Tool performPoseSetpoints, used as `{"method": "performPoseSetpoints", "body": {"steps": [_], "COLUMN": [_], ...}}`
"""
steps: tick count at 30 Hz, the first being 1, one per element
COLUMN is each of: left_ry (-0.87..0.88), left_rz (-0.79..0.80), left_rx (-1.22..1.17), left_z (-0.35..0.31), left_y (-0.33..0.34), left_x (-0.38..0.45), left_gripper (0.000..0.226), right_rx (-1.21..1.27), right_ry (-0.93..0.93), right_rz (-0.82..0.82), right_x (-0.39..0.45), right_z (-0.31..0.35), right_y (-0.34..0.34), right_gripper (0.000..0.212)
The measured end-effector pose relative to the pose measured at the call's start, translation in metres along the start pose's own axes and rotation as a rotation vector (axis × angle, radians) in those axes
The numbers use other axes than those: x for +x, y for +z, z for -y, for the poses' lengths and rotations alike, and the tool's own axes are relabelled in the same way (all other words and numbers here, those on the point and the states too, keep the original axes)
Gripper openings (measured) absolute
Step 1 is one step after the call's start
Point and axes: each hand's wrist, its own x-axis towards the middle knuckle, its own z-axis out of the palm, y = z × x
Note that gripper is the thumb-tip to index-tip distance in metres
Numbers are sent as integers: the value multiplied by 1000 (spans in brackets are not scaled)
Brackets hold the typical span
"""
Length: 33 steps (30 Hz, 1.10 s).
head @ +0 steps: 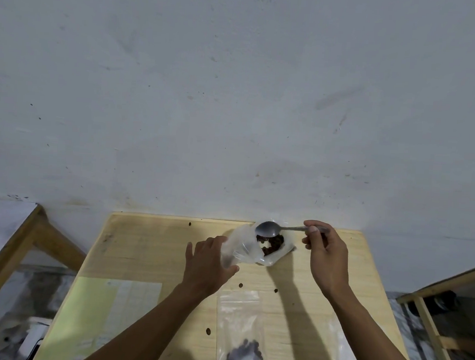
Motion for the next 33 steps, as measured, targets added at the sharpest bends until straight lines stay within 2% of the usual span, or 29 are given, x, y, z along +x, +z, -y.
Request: {"method": "performPoseSetpoints", "body": {"steps": [5, 9, 15, 21, 26, 29, 33], "left_ry": [-21, -34, -76, -79, -62, -61, -57], "left_rz": [42, 55, 73, 71, 61, 54, 19], "left_rx": [25, 77, 119, 120, 127, 110, 55], "left_z": [2, 1, -1, 0, -1, 1, 3], "left_y": [1, 1, 2, 4, 6, 6, 7], "left_x": [1, 4, 12, 17, 18, 17, 15], "left_gripper": [71, 70, 70, 70, 71, 71, 69], "right_rx": [-150, -261, -272, -132, 150, 240, 273], "right_ry": [74, 39, 40, 334, 659, 731, 705], "right_rz": [-67, -76, -97, -70, -70, -57, -115], "right_x": [18, 25, 23, 20, 20, 20, 22], "right_z": [-36, -53, -61, -87, -101, -103, -93], "right_y": [2, 15, 40, 53, 57, 54, 42], "right_gripper": [20, 22, 24, 26, 21, 17, 16]}}
